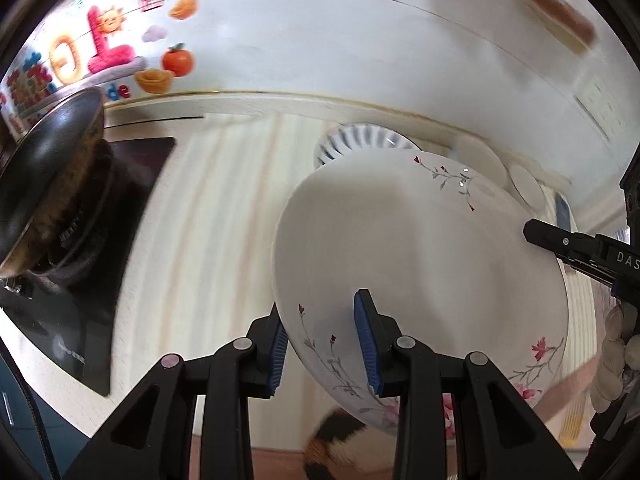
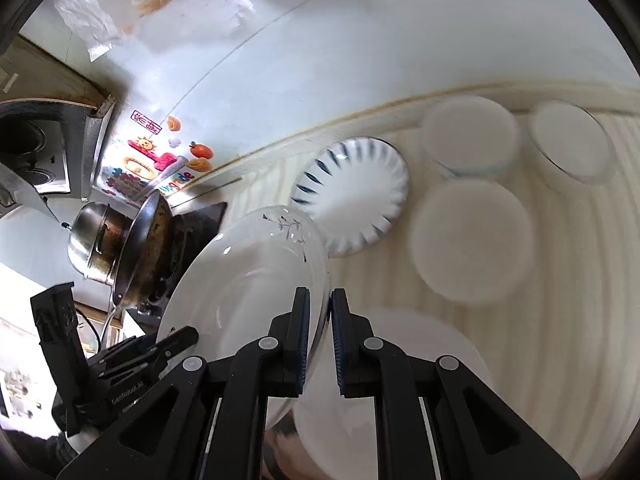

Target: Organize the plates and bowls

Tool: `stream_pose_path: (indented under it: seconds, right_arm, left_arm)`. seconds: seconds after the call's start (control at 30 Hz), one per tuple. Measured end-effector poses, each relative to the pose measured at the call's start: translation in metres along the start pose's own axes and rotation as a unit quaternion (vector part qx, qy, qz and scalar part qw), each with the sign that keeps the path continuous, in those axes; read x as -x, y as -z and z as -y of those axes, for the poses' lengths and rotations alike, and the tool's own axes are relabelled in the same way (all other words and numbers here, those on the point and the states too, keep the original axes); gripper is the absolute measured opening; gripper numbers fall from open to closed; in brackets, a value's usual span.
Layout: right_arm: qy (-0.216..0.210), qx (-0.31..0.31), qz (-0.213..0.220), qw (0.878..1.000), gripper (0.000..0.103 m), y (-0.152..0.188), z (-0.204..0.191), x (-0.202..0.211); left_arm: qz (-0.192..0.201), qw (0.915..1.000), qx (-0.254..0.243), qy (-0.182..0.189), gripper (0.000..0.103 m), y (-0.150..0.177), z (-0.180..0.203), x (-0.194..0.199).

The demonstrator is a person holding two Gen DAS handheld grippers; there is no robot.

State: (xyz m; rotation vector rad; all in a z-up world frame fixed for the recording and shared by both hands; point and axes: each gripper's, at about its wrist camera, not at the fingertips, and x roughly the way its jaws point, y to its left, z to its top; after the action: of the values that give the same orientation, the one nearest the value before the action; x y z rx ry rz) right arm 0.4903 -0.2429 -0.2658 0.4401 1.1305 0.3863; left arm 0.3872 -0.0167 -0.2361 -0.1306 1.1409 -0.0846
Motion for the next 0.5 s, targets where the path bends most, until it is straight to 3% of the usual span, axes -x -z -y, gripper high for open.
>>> stream_pose_path:
  seconds: [0.2,0.5]
  right_arm:
    - [0.016,-0.030,-0.006,0.999,0.013,0.053,0.046,0.036]
    - [0.036,-0.071,-0.024,0.997,0.013,0.100,0.102,0.028]
  left_arm:
    - [-0.032,0.9991,-0.025,0.015,0.029,0.029,0.035,-0.011]
    - [-0.078,0.9955,-0.054,0.008,0.029,0.063,0.066,-0.052]
